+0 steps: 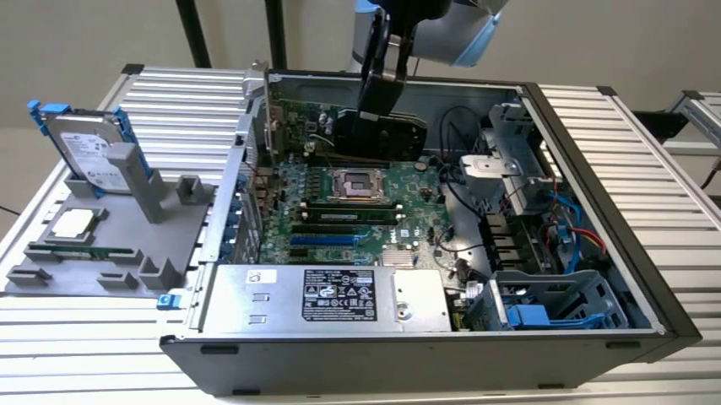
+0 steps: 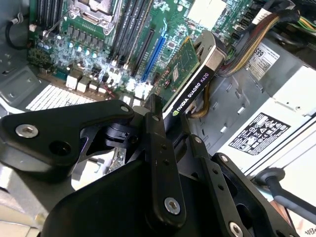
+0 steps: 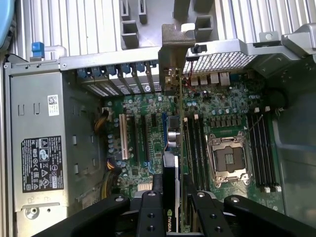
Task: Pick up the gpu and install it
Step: 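Insert the gpu into the slot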
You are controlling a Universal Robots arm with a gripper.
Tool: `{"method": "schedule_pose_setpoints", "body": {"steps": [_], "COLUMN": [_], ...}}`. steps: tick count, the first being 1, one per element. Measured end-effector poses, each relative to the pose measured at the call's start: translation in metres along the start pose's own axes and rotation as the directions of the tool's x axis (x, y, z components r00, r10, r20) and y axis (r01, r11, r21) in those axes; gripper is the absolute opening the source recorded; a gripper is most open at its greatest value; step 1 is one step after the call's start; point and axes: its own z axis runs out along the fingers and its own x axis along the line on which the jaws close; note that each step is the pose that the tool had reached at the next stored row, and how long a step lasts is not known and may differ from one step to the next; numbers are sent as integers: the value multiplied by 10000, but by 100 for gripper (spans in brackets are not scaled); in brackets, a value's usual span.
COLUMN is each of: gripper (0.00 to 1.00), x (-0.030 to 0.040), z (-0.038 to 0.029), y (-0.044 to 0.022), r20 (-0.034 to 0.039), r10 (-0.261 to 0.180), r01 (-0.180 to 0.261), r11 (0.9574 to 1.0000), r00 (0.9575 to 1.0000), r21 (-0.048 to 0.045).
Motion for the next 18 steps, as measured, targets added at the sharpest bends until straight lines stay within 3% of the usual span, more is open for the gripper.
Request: {"method": "schedule_pose_setpoints", "body": {"steps": [18], "gripper": [0], "x": [-2], "z": [65], "y": [-11], "r20": [4], "r10": [1], "r01": [-1], "r11": [10000], "r00": [10000], "r21": [28]}}
